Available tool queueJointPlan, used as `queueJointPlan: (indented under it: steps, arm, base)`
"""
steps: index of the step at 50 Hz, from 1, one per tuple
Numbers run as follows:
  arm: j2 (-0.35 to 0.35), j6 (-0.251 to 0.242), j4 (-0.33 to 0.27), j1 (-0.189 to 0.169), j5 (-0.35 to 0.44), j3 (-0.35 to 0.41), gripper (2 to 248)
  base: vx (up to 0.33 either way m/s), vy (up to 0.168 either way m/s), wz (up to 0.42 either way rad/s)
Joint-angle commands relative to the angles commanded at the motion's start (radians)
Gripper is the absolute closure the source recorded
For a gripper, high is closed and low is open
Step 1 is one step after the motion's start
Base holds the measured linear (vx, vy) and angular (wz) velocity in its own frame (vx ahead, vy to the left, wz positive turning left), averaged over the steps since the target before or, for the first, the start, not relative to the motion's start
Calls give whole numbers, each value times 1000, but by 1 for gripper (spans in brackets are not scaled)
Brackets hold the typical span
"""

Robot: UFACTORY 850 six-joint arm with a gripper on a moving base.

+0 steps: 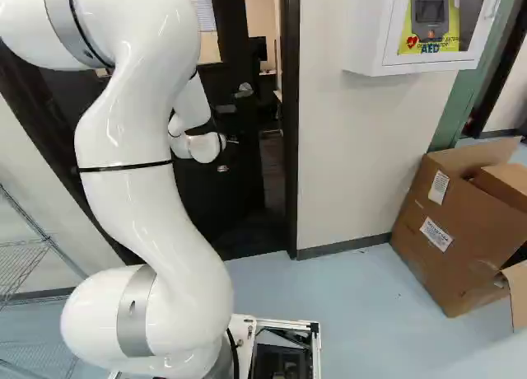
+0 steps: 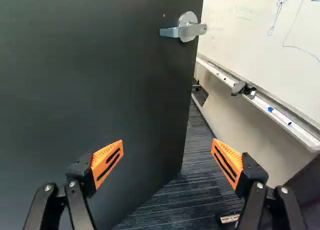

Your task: Open the door and move inside

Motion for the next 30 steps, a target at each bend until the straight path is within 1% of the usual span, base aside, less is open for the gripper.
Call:
queueJointPlan:
  steps: [30]
  arm:
    - [142,0,0,-19,0,173,3]
  base:
    - [0,0,0]
